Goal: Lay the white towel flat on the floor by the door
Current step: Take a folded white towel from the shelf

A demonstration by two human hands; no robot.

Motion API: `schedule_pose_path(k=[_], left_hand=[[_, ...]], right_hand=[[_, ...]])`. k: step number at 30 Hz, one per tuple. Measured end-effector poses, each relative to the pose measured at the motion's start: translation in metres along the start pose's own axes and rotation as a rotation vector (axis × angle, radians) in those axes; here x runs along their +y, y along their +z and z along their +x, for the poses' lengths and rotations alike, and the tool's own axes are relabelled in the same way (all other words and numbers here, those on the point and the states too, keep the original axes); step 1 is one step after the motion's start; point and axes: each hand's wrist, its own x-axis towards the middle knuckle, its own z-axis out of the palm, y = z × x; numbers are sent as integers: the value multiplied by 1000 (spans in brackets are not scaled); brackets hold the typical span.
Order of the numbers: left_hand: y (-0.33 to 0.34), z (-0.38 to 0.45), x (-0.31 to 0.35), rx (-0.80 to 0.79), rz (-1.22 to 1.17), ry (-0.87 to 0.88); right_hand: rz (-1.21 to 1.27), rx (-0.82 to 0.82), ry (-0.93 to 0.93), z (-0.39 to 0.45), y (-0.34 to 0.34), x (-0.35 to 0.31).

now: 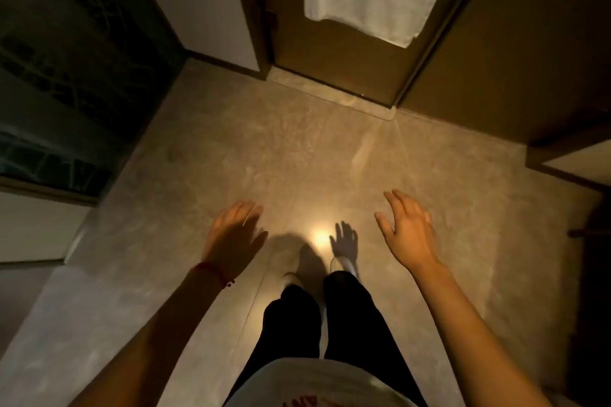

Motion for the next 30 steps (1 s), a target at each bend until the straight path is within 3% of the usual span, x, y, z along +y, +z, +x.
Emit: schedule_pose_path(k=[10,14,30], left_hand=[[-6,37,66,-63,160,196],[-2,52,104,-48,220,266],[6,162,338,-138,279,717]], right_hand=[[73,81,282,-55,-9,75],[116,184,312,-73,-12,110],[300,359,796,-162,-49,268]])
